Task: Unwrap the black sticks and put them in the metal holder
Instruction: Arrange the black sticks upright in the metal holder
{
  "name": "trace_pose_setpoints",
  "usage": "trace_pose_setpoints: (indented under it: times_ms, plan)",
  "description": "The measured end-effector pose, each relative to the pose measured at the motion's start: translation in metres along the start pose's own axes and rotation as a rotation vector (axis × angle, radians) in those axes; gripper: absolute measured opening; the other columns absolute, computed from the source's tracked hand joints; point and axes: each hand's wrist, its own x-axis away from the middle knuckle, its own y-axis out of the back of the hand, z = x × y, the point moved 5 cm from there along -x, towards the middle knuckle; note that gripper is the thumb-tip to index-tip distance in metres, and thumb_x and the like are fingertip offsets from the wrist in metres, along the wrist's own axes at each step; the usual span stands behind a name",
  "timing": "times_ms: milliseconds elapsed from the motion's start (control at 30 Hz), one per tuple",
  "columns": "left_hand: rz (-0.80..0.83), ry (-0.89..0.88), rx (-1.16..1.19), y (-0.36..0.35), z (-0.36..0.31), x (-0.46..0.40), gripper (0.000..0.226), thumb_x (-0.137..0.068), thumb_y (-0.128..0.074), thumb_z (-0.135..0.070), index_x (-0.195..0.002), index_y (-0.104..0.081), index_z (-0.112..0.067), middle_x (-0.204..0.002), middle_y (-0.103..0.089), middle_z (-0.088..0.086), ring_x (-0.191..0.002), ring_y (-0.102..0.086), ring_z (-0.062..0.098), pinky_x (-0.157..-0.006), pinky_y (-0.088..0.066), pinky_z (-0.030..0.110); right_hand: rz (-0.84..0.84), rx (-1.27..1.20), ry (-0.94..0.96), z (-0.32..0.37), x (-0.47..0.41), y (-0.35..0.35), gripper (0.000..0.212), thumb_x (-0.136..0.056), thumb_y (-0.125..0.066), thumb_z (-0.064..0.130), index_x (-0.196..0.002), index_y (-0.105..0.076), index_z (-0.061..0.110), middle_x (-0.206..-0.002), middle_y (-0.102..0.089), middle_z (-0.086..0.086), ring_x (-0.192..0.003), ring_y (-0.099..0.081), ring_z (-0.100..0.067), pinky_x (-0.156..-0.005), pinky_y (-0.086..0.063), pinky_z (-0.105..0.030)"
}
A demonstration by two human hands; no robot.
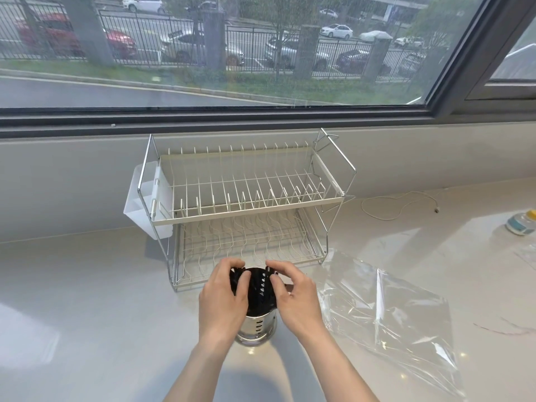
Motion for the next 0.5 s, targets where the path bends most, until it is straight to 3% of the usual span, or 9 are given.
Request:
trace_pose_setpoints:
  times_ms: [100, 200, 333, 467, 500]
  plan:
    - [-0.026, 0.064, 0.068, 0.0023, 0.0027, 0.0029, 0.015, -0.091, -0.067, -0.032, -0.100, -0.059, -0.042, -0.096, -0.064, -0.031, -0.093, -0.065, 0.004, -0.080, -0.045, 0.025, -0.093, 0.021, -0.023, -0.0034, -0.0031, 0.0044, 0.034, -0.091, -0.066, 0.014, -0.090, -0.072, 0.048, -0.095, -0.072, 0.035, -0.093, -0.069, 0.006, -0.073, -0.056, -0.019]
    - [-0.009, 0.062, 0.079, 0.0031, 0.0050, 0.0047, 0.020, -0.086, -0.072, -0.037, -0.102, -0.061, -0.040, -0.097, -0.067, -0.028, -0.094, -0.063, -0.004, -0.078, -0.045, 0.022, -0.126, 0.033, -0.034, -0.0050, -0.0028, 0.0050, 0.027, -0.091, -0.067, 0.017, -0.094, -0.076, 0.042, -0.092, -0.072, 0.037, -0.092, -0.070, 0.006, -0.076, -0.057, -0.020]
    - [0.002, 0.071, 0.148, 0.0062, 0.0041, 0.0066, 0.027, -0.080, -0.072, -0.045, -0.105, -0.065, -0.038, -0.099, -0.071, -0.022, -0.094, -0.066, -0.001, -0.082, -0.049, 0.025, -0.132, 0.017, -0.044, -0.0058, -0.0003, 0.0045, 0.027, -0.091, -0.067, 0.016, -0.098, -0.078, 0.040, -0.094, -0.073, 0.036, -0.092, -0.070, 0.006, -0.073, -0.056, -0.016]
    - [-0.030, 0.118, 0.188, 0.0094, 0.0000, 0.0066, 0.006, -0.093, -0.065, -0.038, -0.096, -0.067, -0.043, -0.095, -0.073, -0.024, -0.093, -0.066, -0.005, -0.084, -0.051, 0.026, -0.133, 0.003, -0.049, -0.0048, -0.0012, 0.0052, 0.027, -0.089, -0.068, 0.016, -0.091, -0.077, 0.041, -0.092, -0.075, 0.032, -0.090, -0.072, 0.005, -0.069, -0.057, -0.017]
    - [-0.036, 0.122, 0.178, 0.0103, -0.0023, 0.0050, 0.010, -0.095, -0.063, -0.035, -0.093, -0.066, -0.045, -0.093, -0.073, -0.024, -0.092, -0.066, -0.004, -0.084, -0.051, 0.027, -0.135, 0.012, -0.050, -0.0042, -0.0013, 0.0051, 0.025, -0.089, -0.069, 0.016, -0.090, -0.077, 0.040, -0.091, -0.075, 0.031, -0.089, -0.072, 0.005, -0.069, -0.057, -0.017]
